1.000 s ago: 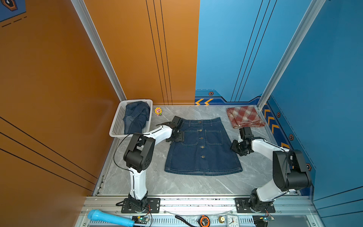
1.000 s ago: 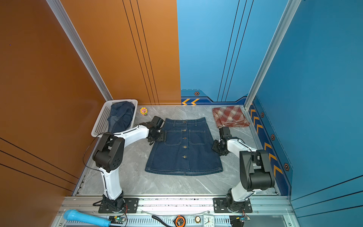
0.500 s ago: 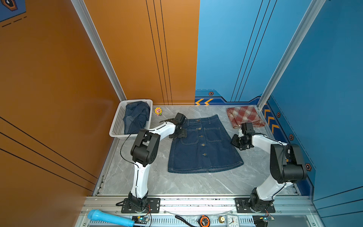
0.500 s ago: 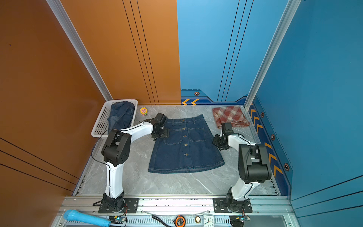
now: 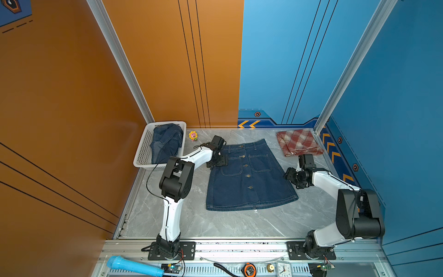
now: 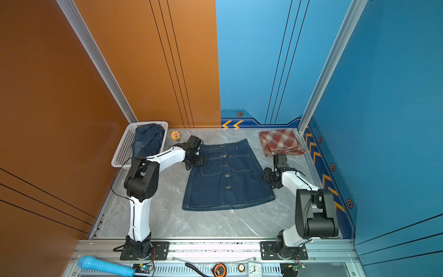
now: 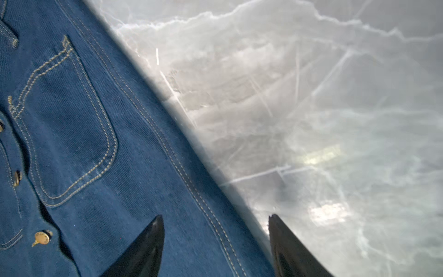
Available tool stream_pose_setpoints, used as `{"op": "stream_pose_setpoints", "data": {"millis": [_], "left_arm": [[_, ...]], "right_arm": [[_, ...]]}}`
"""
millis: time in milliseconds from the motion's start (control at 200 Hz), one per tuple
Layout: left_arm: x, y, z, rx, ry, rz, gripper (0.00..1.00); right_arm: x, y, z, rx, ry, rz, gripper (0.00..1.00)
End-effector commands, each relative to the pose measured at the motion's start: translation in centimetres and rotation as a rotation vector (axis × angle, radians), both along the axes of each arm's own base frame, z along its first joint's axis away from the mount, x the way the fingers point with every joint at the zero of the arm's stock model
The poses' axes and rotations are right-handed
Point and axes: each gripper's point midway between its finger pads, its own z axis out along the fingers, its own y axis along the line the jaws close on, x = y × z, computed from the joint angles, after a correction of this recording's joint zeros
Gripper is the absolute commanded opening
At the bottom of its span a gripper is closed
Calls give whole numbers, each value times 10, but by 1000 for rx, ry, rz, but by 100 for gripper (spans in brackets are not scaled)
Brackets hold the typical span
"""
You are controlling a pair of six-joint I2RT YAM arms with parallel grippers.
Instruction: Fold and stack the skirts
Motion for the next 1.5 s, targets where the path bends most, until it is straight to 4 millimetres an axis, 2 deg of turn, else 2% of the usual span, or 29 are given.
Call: {"op": "stream_pose_setpoints", "data": {"millis": [0,90,175,270,365,516,561,671,766,791,901,976,1031,1161,1187,1267,1337,1357,1397,1427,1497], "left_arm": [[-8,0,22,-62,-3,12,82],[-11,6,23,-61,0,29,82],[-19,11,15,-67,24,45,82],[-31,17,8,-61,46,65,82],[-43,25,3,-68,66,96,82],[-65,43,-4,-95,90,165,80],[-72,48,-5,-100,92,181,79],[-86,54,-8,-103,92,206,72],[-94,53,-12,-134,99,222,59],[-105,55,-21,-130,125,227,54],[-118,58,-29,-137,142,240,30],[-124,58,-36,-146,152,243,10],[-128,59,-42,-145,161,245,0],[-131,60,-52,-163,165,256,0],[-131,60,-53,-164,164,257,0],[-131,62,-55,-175,156,262,0],[-136,66,-57,-177,165,272,0],[-130,66,-55,-192,137,272,0],[-131,69,-56,-196,130,278,0],[-132,71,-56,-199,129,285,0],[-135,76,-58,-204,131,293,0]], "right_arm": [[-27,-7,-11,9,69,-49,69],[-33,-2,-13,36,70,-43,67],[-35,4,-16,62,69,-28,63],[-35,12,-17,101,61,1,49],[-31,23,-9,122,23,45,27],[-23,37,19,96,-57,120,4],[-20,42,28,85,-80,142,0],[-15,62,53,57,-144,208,0],[-11,87,71,40,-185,274,0],[-10,94,76,41,-194,291,0],[-7,132,93,45,-234,358,0],[-5,167,103,59,-259,415,0],[-3,194,109,76,-275,454,0],[-5,268,120,130,-299,563,0],[-14,291,120,145,-297,611,0],[-28,342,120,180,-284,698,0],[-41,377,116,196,-264,772,0],[-44,384,116,196,-258,796,0],[-47,393,113,186,-240,827,0],[-48,396,111,187,-229,842,8],[-45,394,111,200,-218,829,35]]}}
